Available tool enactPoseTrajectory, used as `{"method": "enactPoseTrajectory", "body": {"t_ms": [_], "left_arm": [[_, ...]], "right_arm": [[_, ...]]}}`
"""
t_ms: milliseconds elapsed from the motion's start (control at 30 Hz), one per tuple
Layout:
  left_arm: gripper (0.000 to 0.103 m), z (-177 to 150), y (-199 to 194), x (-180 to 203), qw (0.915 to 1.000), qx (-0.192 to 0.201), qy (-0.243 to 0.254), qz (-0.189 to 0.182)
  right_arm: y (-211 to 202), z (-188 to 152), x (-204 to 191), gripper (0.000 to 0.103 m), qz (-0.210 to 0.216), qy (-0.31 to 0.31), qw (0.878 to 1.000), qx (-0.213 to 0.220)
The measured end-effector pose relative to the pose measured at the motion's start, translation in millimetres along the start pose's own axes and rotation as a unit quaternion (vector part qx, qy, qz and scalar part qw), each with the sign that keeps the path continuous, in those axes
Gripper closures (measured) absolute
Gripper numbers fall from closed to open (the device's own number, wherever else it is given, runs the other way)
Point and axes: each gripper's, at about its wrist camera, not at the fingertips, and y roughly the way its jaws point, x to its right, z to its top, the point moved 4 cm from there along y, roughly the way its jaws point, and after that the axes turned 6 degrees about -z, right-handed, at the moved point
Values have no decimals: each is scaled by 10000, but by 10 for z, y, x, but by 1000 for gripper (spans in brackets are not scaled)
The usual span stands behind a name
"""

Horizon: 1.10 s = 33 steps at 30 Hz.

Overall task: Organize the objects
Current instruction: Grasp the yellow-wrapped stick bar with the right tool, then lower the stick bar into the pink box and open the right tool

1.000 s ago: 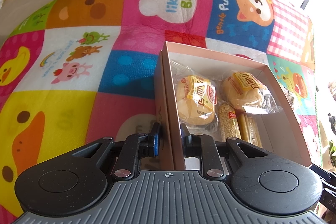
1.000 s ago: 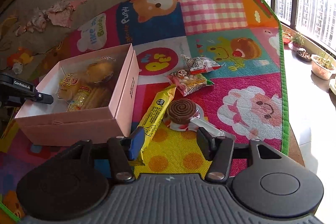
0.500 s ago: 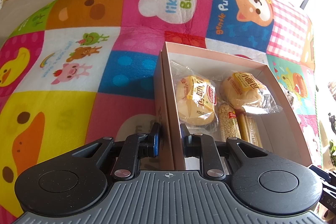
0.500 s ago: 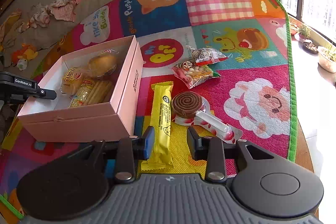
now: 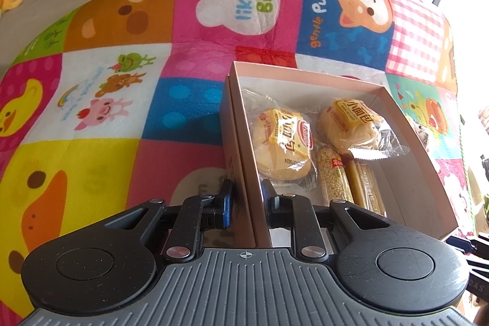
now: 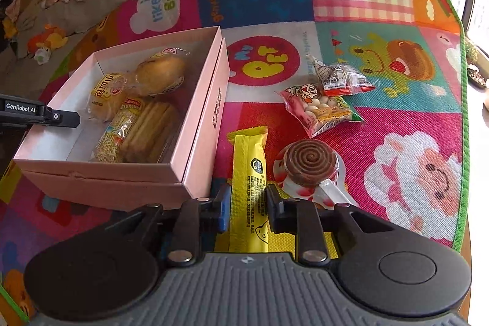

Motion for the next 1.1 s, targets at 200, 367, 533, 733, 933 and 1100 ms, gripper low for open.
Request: {"method": "enactPoseTrajectory", "body": {"t_ms": [200,367,533,733,933,1100], "left_arm": [[80,-17,-5,-9,10000,45,9,-45],[79,-24,-9,-23,9999,86,-56,-104],[79,-25,-9,-43,9997,97,-97,-178],[78,-29,-9,-69,9995,101,-171,-259],[77,-33,-12,-71,9994,104,-178,-263],[78,-31,-9,-68,9995,104,-172,-233]], "right_arm": [[-553,-271,-17,81,-124,-202,9997,-36],[-1167,-460,-242,81,284,-545,9981,-87],[-1558,-139,-500,81,582,-676,9944,573],[-1149,529,-649,81,543,-356,9929,992],[-340,878,-651,81,207,-16,9972,720],[-188,808,-583,67,134,-103,9969,766]]}}
